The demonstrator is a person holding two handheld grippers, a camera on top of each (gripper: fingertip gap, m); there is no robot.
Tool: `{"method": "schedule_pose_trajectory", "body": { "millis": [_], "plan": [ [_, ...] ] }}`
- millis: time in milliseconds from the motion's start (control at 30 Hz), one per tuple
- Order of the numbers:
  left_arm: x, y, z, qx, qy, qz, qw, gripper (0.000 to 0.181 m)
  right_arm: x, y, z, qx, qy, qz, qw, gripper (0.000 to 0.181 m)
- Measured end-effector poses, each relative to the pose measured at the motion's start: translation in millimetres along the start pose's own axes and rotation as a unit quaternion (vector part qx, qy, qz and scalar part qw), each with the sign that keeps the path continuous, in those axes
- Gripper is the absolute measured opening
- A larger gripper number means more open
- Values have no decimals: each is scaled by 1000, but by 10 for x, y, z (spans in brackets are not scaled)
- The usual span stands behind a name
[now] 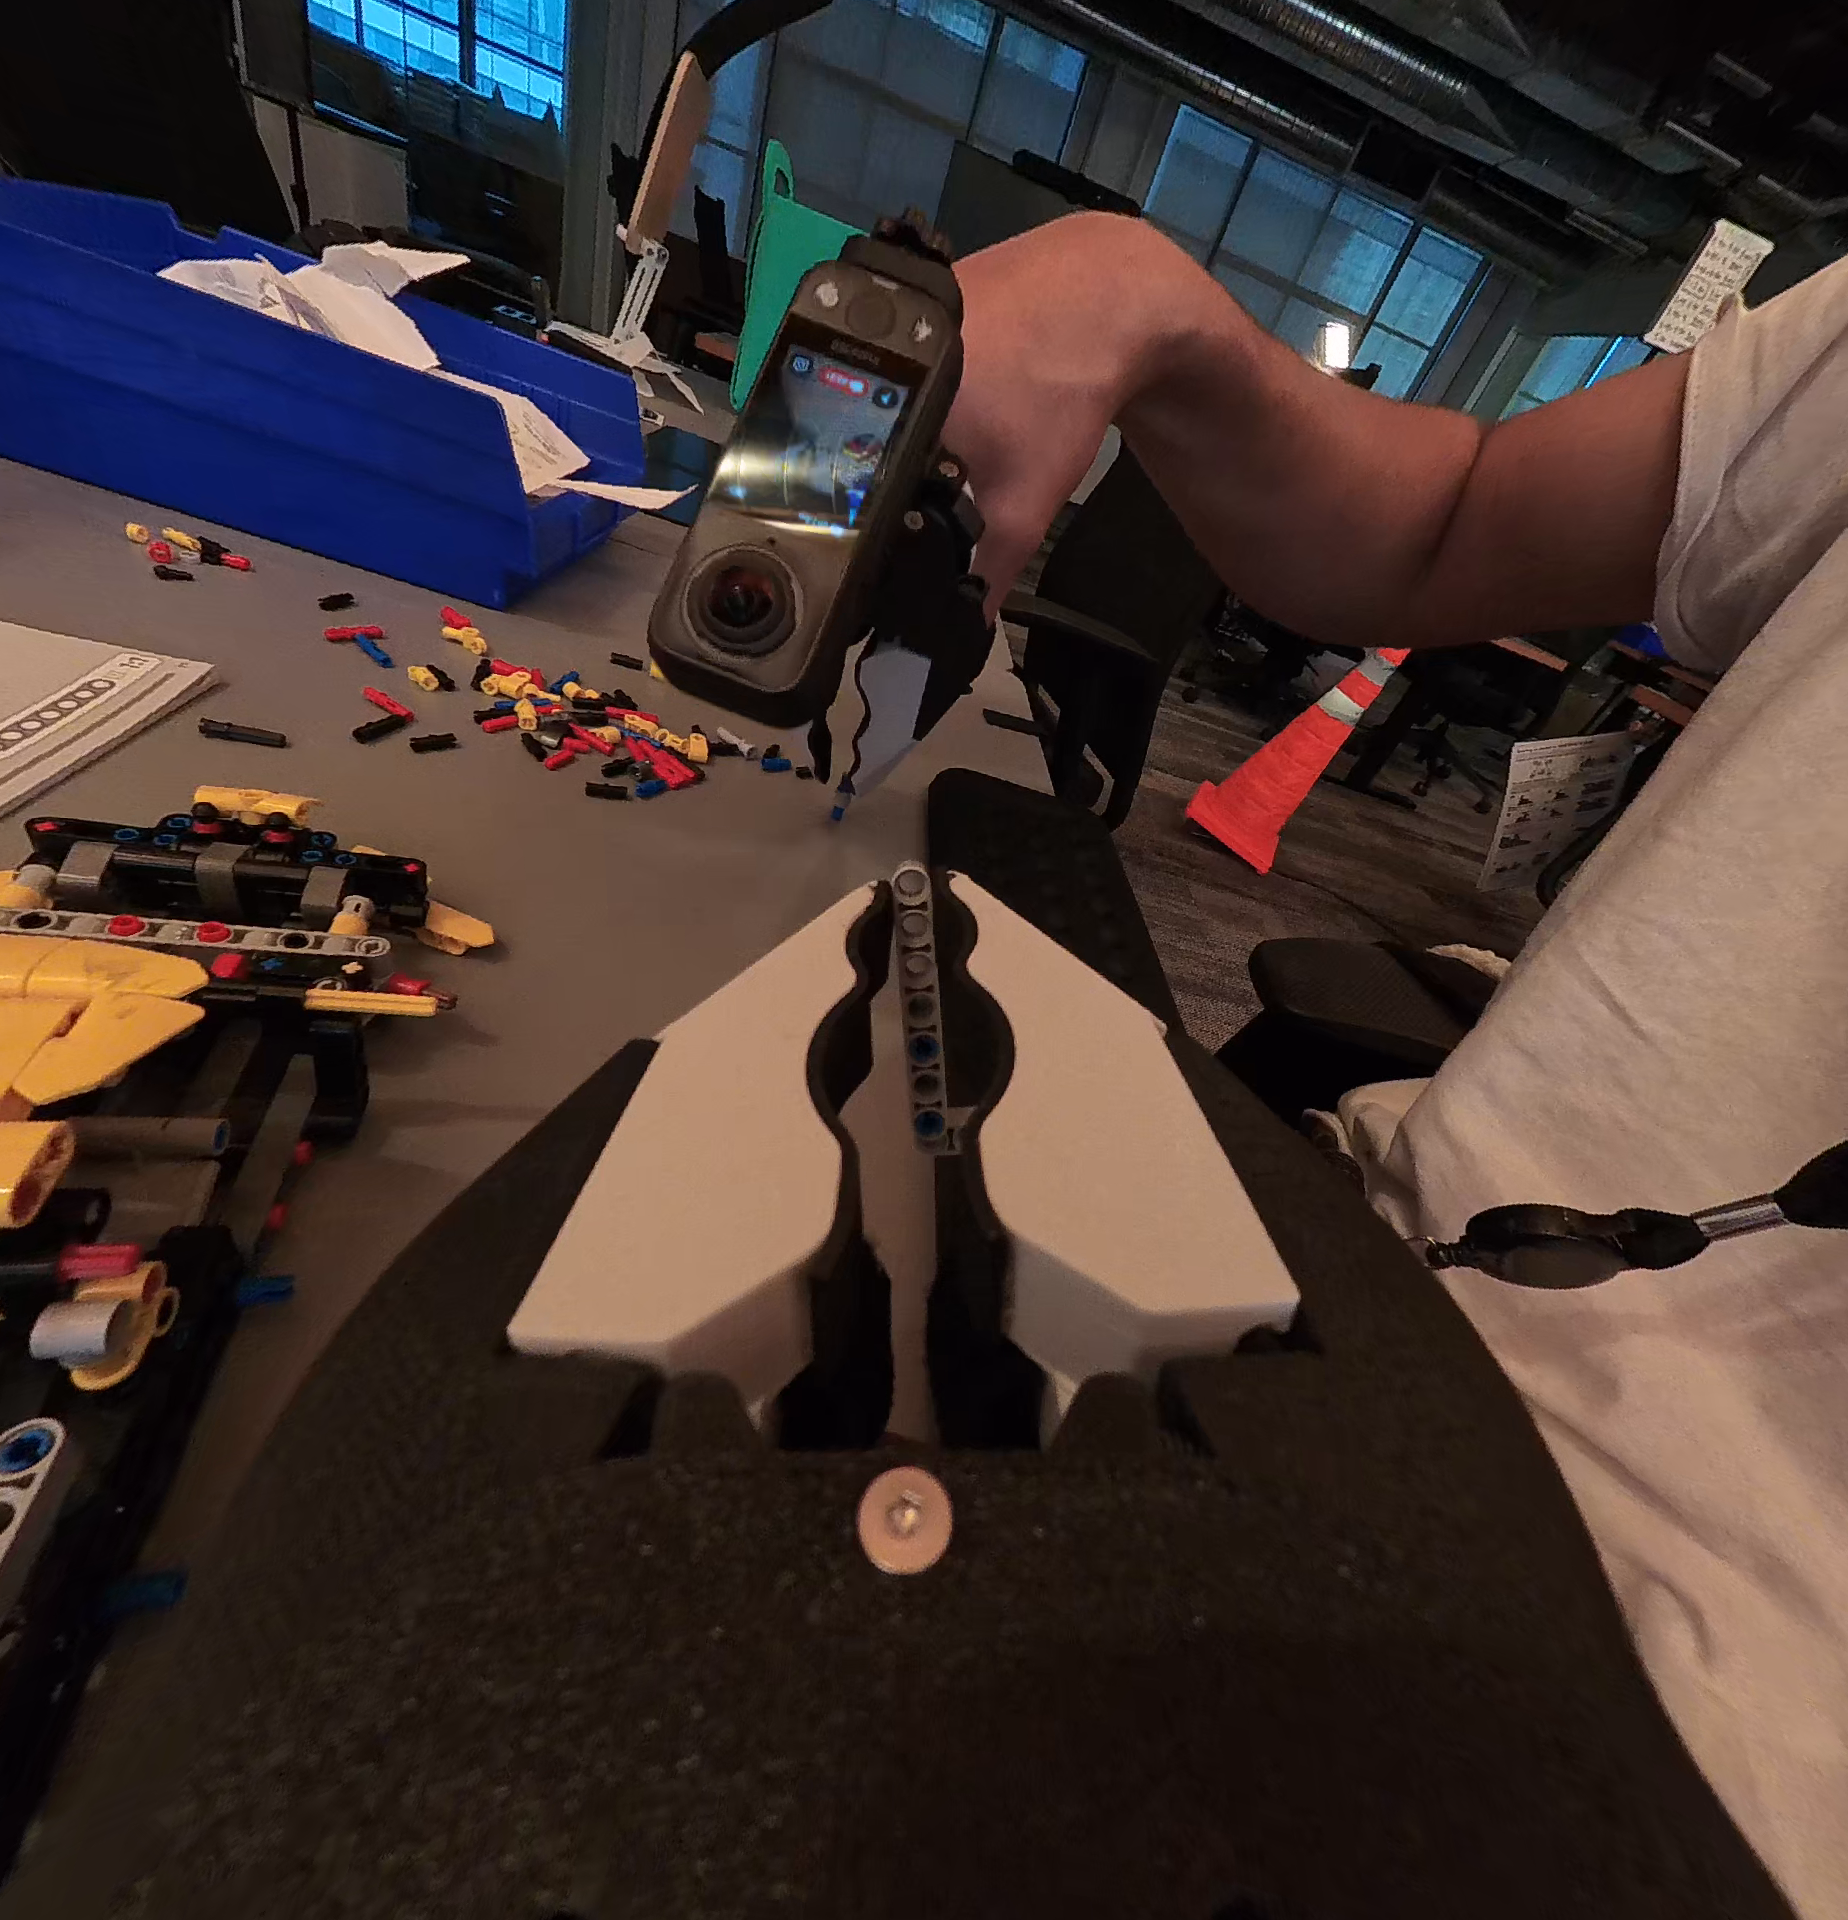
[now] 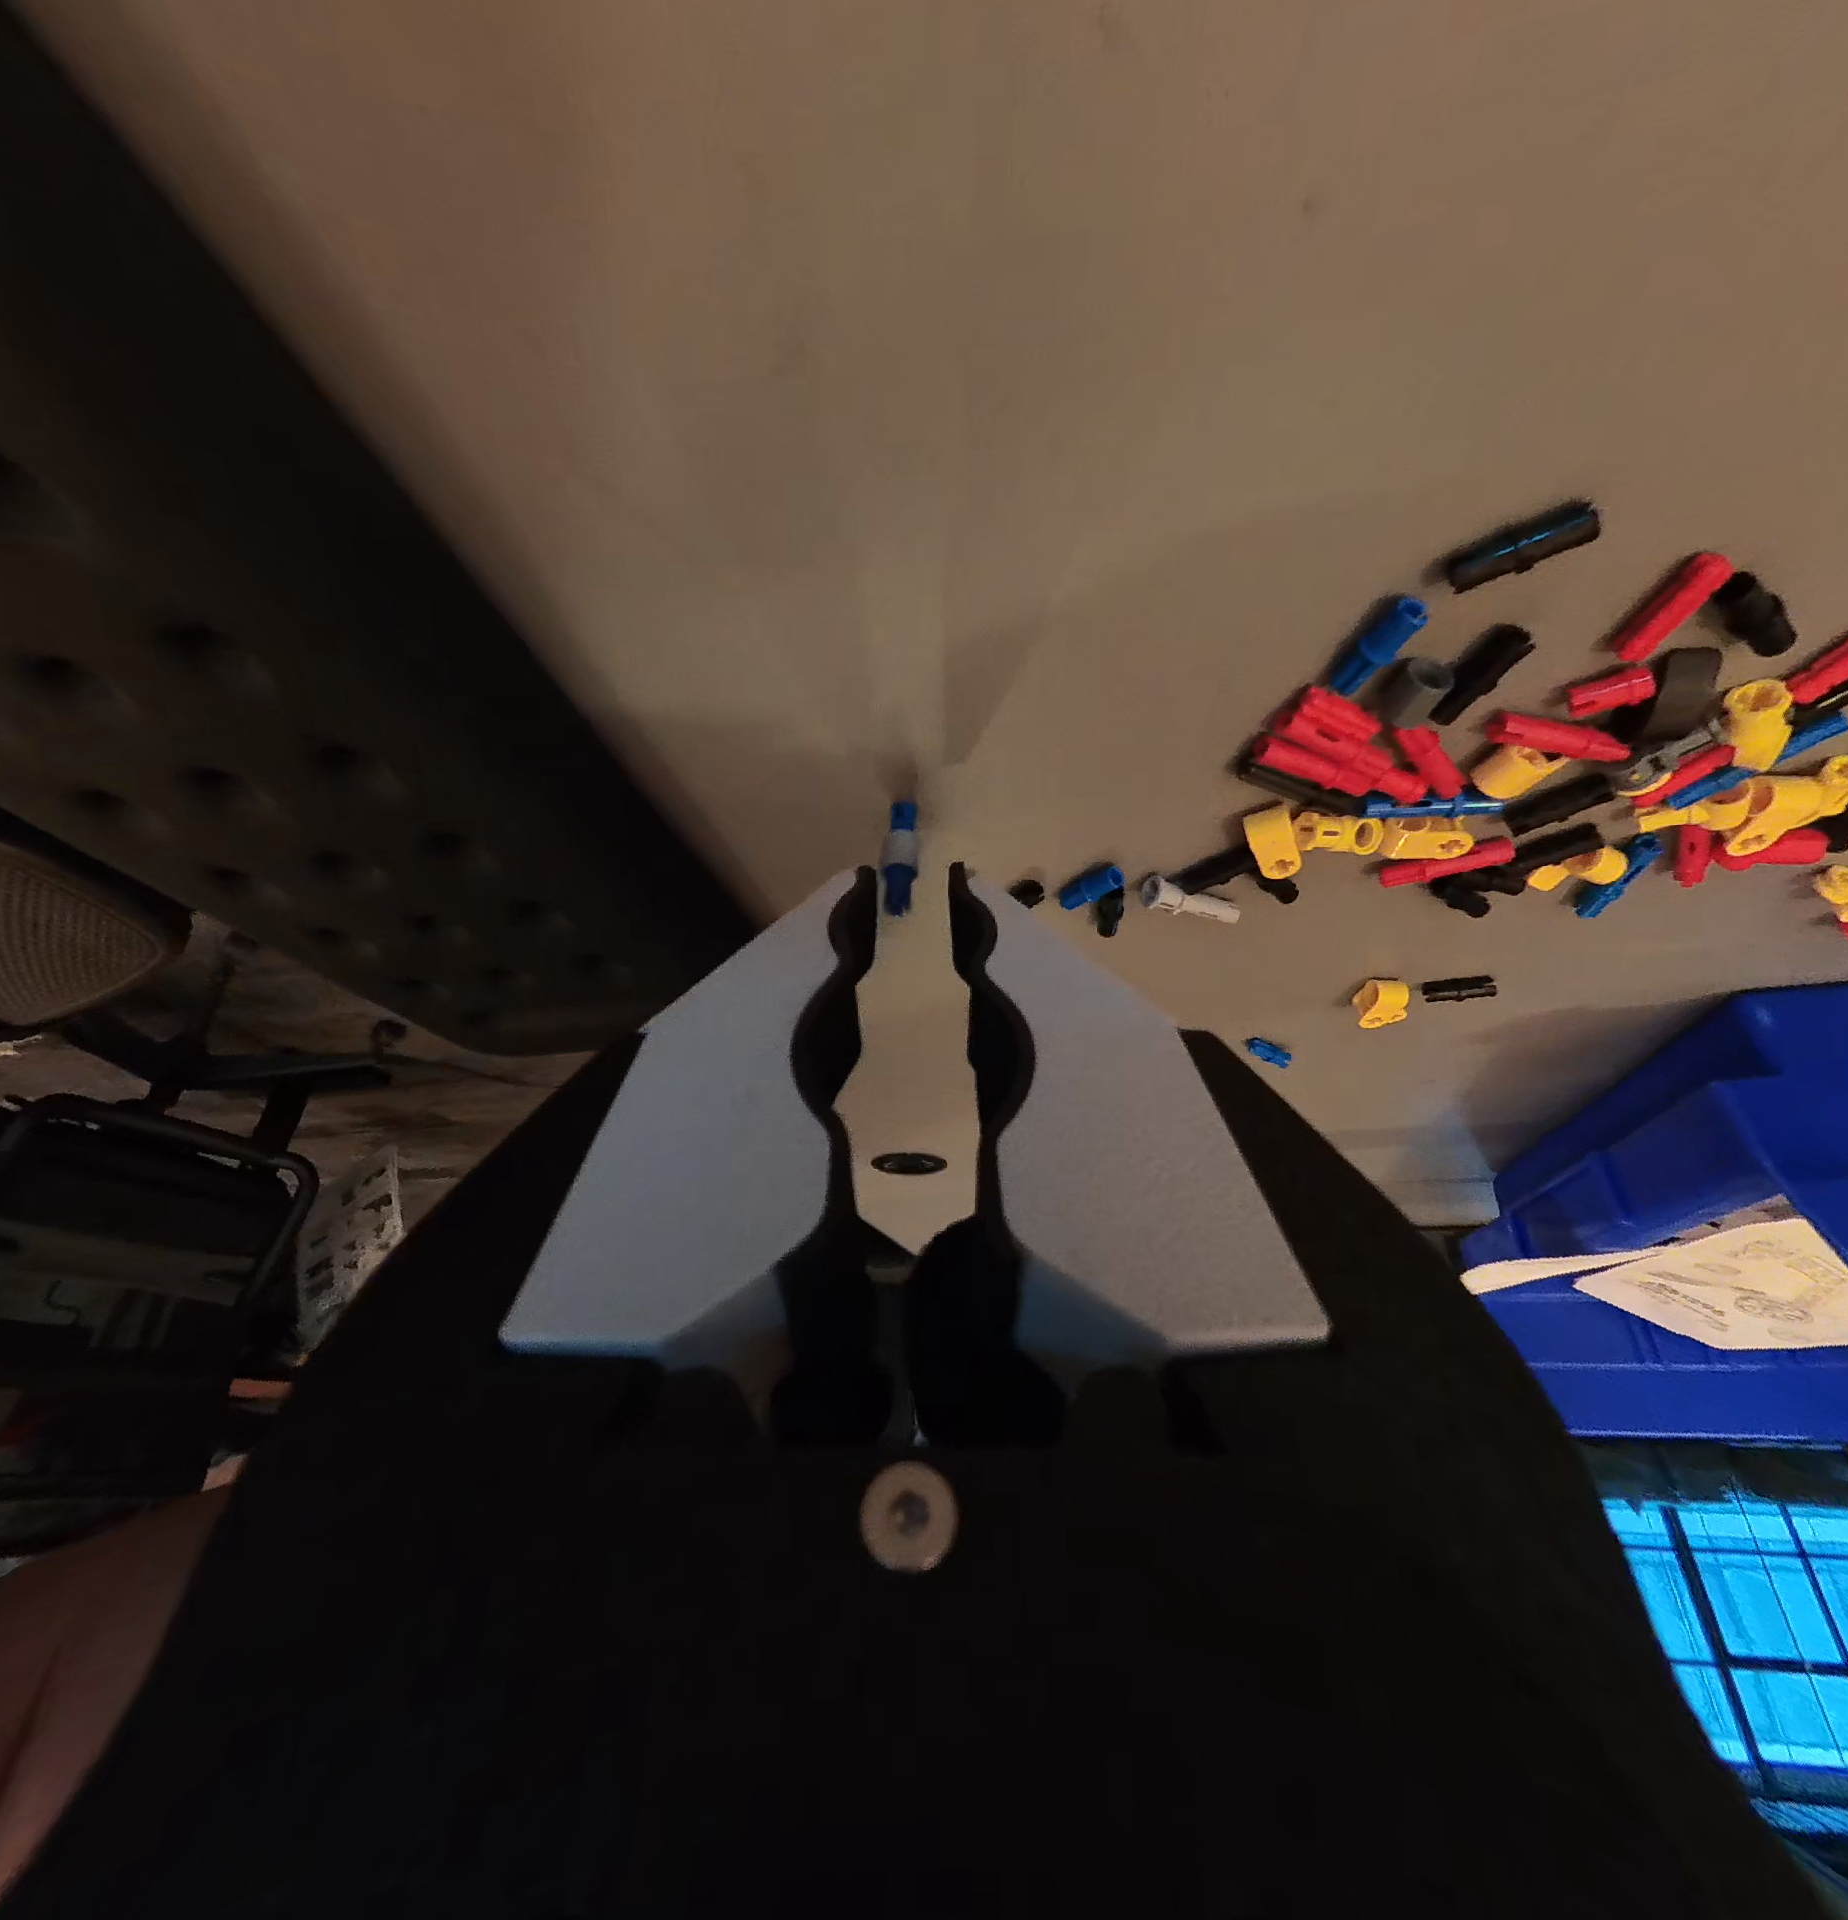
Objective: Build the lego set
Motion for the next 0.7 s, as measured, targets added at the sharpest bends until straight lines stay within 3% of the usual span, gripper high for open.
{"method": "schedule_pose_trajectory", "body": {
  "millis": [367,633,700],
  "plan": [
    [2,1,6,-2,2,-1,1000,7,58,0,134,-1,-103,-9,995,25],
    [-8,-8,1,-3,1,3,1000,7,-68,1,506,-36,-323,-28,945,22],
    [-9,-5,-3,-4,-1,2,1000,7,-114,7,528,-42,-343,-20,938,21]
  ]
}}
Point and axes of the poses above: each gripper's, where its closed fingertips meet, x back along the fingers, z out of its underside, y = z × x across the jaws, the point moved 8 cm from there along x, back along the fingers, and after that the axes turned 13 degrees about -x, right-handed, at the moved point
